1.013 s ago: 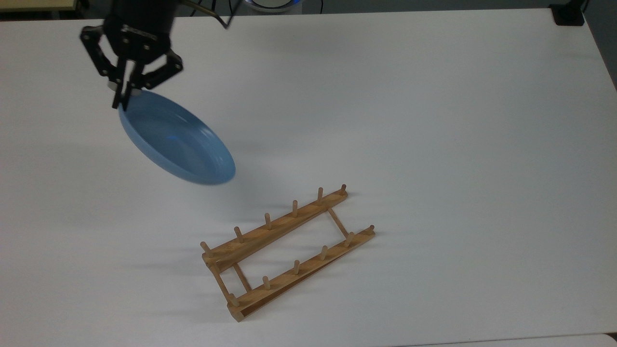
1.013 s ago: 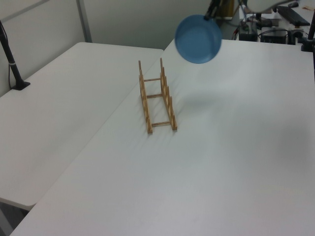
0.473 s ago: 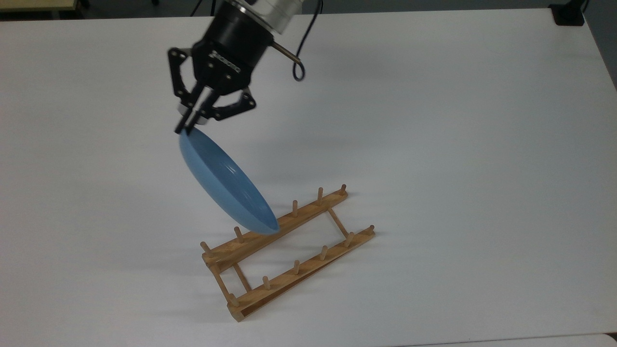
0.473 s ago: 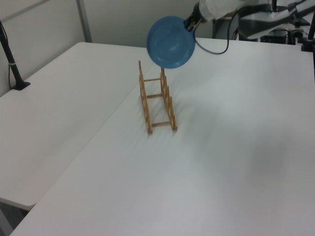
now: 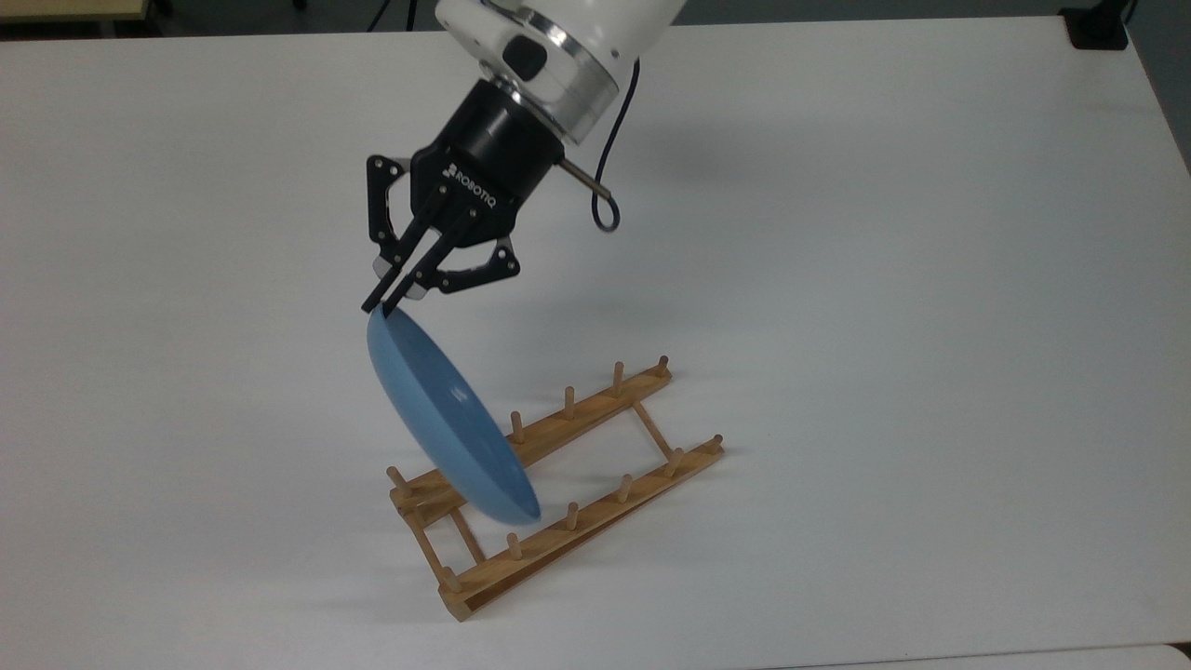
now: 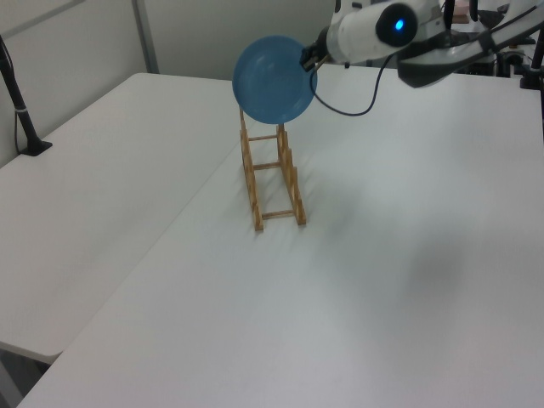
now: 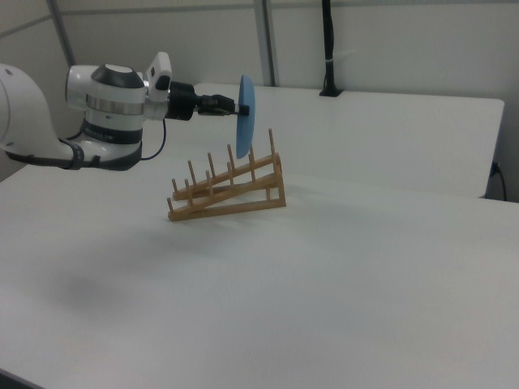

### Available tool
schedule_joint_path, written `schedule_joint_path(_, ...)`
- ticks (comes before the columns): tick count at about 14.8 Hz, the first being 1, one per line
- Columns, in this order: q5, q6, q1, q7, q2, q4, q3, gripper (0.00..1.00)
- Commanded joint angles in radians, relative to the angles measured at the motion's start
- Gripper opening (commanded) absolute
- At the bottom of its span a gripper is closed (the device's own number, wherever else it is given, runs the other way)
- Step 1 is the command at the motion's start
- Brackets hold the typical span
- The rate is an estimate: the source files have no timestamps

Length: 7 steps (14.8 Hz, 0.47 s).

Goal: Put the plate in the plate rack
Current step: 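Carry the upright plate over the rack and lower it between pegs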

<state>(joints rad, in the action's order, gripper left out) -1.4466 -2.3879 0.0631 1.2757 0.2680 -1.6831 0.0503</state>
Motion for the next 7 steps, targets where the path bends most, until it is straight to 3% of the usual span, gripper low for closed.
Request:
schedule_joint_path(1,-0.101,0.059,0.040,0.148,0.062,0.059,-0.006,0.00)
schedule_joint_path(7,-0.107,0.070,0.061,0.154,0.083,0.059,-0.006,0.00)
